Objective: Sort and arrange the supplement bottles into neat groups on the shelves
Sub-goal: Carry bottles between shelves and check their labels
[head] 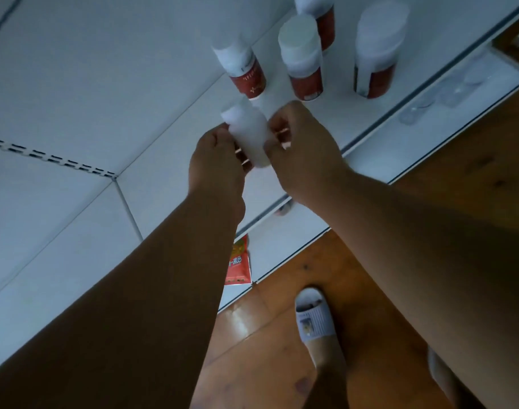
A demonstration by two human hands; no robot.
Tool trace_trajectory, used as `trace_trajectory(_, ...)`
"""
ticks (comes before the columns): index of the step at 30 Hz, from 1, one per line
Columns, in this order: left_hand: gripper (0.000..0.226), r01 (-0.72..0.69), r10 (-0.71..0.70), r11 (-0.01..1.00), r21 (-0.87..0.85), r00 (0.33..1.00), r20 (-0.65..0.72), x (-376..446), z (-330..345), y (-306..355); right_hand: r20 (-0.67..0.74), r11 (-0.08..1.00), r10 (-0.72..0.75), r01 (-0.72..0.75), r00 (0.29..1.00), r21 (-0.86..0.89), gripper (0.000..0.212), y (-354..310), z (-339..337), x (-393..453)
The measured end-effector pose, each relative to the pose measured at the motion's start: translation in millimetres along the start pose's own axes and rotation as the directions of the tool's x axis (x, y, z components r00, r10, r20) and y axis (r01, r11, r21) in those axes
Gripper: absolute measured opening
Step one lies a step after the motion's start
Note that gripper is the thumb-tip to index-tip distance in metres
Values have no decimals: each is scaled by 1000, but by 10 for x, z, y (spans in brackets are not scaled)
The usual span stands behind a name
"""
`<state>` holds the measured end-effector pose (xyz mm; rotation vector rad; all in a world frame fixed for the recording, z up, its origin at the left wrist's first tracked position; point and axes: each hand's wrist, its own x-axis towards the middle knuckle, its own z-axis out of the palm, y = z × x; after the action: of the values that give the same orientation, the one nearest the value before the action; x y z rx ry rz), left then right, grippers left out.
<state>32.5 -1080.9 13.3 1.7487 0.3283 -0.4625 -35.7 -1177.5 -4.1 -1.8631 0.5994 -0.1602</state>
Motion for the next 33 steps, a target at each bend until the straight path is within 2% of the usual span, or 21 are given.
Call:
trace_trajectory(3, 27, 98, -98, 992, -77, 995, 1, -522, -93, 167, 22, 999, 19, -19, 1000, 26, 16, -311, -386, -444)
trace_trajectory(5, 39, 187, -160, 967, -170, 974, 161, -978, -145, 360, 61, 997, 47, -51, 997, 61, 24, -588, -704, -752)
trace_trajectory(8, 41, 167, -62, 957, -236, 916, 396, -1718, -261, 728, 152, 982, 49, -75, 987, 171, 46, -1108, -1276, -1153)
trace_trajectory(11, 40, 76, 56, 959, -273, 894, 445, -2364, -337, 1117, 257, 958, -14, -60, 966, 281, 51, -1609, -1821, -1472)
trace_trajectory(13, 40, 33, 101, 950, -312, 909, 405, -2813, -369, 1417, 306, 949, -89, -13, 948, 316, 45, -1981, -2157, -1682)
trace_trajectory(18, 40, -116, 252, 903, -414, 923, 291, -3659, -325, 2167, 357, 946, -231, 124, 905, 299, 48, -2887, -2886, -1996)
trace_trajectory(21, 34, -159, 298, 882, -444, 918, 263, -3895, -397, 2514, 401, 939, -257, 128, 879, 320, 48, -3315, -3088, -2067)
trace_trajectory(24, 37, -181, 342, 867, -465, 894, 290, -3985, -563, 2775, 387, 939, -272, 156, 881, 306, 47, -3619, -3079, -2076)
trace_trajectory(28, 30, -313, 431, 882, -351, 838, 336, -3902, -879, 3017, 319, 941, -295, 216, 900, 261, 46, -3952, -2887, -1972)
trace_trajectory(30, 30, -327, 422, 886, -330, 863, 277, -3749, -1016, 3085, 280, 939, -317, 258, 906, 226, 47, -4072, -2734, -1893)
trace_trajectory(33, 10, -366, 397, 910, -193, 904, 159, -3445, -1177, 3168, 230, 946, -316, 288, 920, 150, 46, -4192, -2477, -1722)
